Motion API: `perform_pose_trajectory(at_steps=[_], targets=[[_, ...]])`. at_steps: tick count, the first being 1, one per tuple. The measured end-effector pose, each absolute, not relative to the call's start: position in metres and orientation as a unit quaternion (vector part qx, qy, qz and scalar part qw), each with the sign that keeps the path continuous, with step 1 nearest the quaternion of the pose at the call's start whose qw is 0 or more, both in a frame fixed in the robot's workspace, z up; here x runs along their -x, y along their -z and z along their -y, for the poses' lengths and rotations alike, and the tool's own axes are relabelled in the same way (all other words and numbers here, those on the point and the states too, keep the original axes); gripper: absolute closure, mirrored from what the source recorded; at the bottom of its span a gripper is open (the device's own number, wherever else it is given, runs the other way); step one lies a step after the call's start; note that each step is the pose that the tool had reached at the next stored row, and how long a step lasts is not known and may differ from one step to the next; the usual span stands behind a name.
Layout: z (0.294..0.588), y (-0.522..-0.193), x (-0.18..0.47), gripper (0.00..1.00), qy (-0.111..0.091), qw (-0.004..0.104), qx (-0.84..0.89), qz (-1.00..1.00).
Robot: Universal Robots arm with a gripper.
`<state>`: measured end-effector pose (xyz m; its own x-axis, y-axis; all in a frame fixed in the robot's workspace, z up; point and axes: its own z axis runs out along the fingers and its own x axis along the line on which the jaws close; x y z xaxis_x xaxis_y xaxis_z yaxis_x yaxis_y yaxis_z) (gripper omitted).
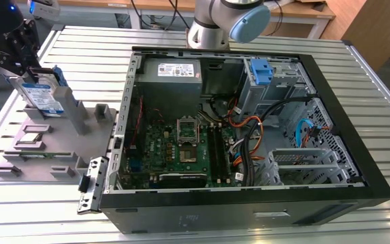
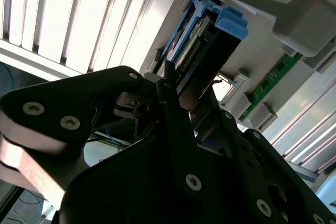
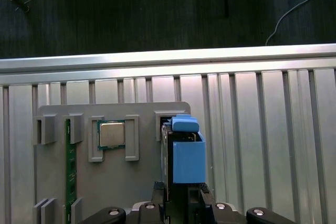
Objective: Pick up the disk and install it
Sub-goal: 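Pick up the disk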
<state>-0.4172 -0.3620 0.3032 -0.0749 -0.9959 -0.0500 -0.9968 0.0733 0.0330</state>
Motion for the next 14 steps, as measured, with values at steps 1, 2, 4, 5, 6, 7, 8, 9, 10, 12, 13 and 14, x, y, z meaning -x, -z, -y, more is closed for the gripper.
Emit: perform_pose_trajectory(at_steps=[1,2,4,5,6,7,8,9,10,12,13,14], targets=[[0.362,-0.3032,0.4172,0.64,-0.029,0.007,0.68,-0.733],[0.362,-0.3032,0.4172,0.64,-0.029,0.007,0.68,-0.733],[0.362,-0.3032,0.4172,0.57,-0.029,0.007,0.68,-0.733],[0.362,-0.3032,0.4172,0.57,-0.029,0.007,0.68,-0.733],[0.362,-0.3032,0.4172,0.57,-0.029,0.007,0.68,-0.733],[0.362,-0.3032,0.4172,0.57,-0.029,0.007,0.68,-0.733],[0.362,-0.3033,0.4172,0.57,-0.029,0.007,0.68,-0.733],[0.362,-0.3032,0.4172,0.57,-0.029,0.007,0.68,-0.733],[0.362,-0.3032,0.4172,0.57,-0.029,0.007,0.68,-0.733],[0.362,-0.3032,0.4172,0.57,-0.029,0.007,0.68,-0.733],[0.362,-0.3032,0.4172,0.57,-0.029,0.007,0.68,-0.733],[0.362,-0.3032,0.4172,0.57,-0.029,0.007,0.68,-0.732]])
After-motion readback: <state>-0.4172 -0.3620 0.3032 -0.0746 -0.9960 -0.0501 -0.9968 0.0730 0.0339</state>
